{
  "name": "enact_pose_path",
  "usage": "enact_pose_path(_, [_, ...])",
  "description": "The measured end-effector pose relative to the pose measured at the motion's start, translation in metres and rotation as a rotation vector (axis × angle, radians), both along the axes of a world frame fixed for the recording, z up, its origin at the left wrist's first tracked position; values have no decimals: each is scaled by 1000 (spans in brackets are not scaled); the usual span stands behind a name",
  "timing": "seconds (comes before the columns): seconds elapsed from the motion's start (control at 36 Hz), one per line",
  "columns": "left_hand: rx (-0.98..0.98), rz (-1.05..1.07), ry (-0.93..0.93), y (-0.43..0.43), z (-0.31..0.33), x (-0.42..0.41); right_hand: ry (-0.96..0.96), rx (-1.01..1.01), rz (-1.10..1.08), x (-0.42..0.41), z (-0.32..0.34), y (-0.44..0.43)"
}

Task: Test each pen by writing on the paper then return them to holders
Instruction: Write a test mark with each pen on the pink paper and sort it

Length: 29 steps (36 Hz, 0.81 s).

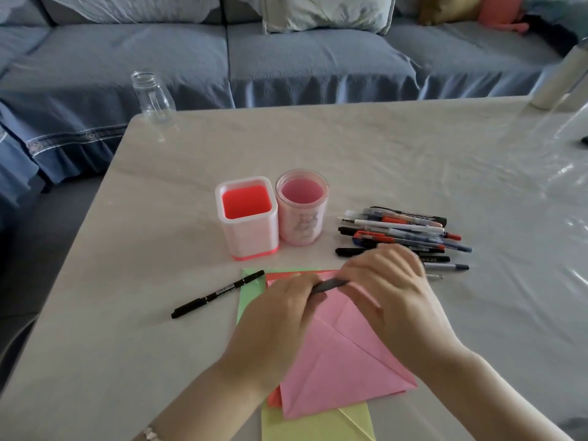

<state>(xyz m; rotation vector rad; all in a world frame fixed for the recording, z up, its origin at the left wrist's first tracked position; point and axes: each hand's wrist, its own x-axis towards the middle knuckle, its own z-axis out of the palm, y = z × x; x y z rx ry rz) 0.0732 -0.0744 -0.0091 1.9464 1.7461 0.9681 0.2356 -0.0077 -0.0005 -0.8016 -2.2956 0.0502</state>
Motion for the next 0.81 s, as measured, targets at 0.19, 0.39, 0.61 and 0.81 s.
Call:
enact_pose_path(0.19, [-67, 37, -294, -10, 2, -1, 655, -831, -314, -16, 7, -2])
enact_pose_path(0.39, [-131, -217, -239, -10, -2, 1, 696, -1236, -162, -47, 0, -24])
enact_pose_path(0.61, [-124, -175, -219, -12, -11, -5, 722, -1159, -259, -60, -12, -26])
enact_pose_path(0.81, [-69, -27, -43, -11, -23, -18, 976, -1128, -212, -49, 8, -15])
